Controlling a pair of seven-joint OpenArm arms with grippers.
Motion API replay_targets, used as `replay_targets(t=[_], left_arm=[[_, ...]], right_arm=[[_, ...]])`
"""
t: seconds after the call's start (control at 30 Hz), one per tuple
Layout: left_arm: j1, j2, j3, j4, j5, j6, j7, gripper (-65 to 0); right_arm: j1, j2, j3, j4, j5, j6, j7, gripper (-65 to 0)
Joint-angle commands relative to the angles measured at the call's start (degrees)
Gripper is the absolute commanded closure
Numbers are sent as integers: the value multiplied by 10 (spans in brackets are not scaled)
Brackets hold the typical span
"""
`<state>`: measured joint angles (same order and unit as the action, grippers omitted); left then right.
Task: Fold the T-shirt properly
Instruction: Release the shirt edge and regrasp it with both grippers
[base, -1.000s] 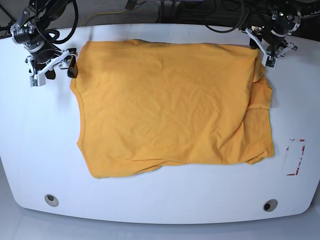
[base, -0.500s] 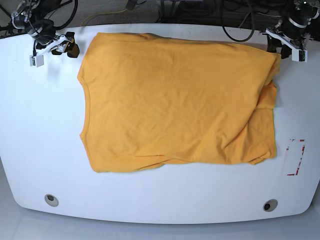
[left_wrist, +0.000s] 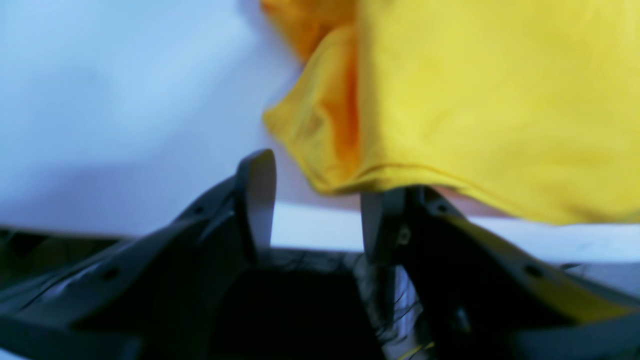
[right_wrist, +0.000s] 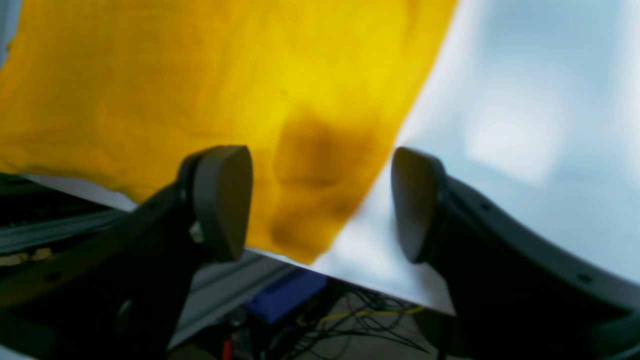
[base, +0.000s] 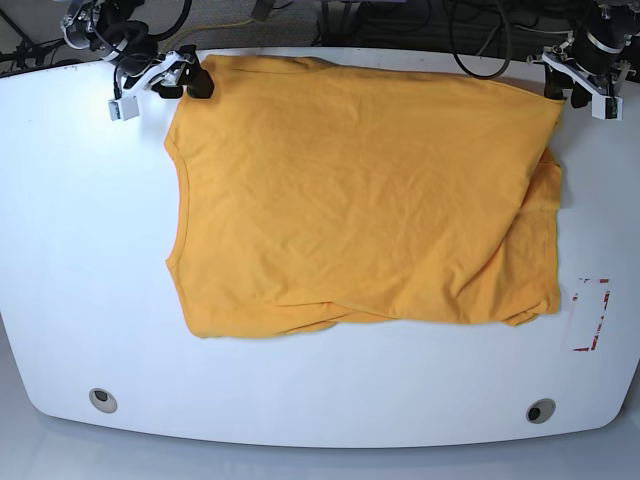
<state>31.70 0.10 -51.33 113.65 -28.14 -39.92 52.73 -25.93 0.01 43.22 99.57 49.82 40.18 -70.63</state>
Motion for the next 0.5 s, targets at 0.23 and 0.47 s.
replay_targets(t=[0.23,0.47], left_arm=[[-4,-8,-18,7,13,-1,-11,-258],[-2,-28,-8,7,12,-1,-11,-258]], right_arm=[[-13,-16,-67,-1,-29,-2,-27,-412],[-14,-14,-69,2,-25,-2,-27,-117]])
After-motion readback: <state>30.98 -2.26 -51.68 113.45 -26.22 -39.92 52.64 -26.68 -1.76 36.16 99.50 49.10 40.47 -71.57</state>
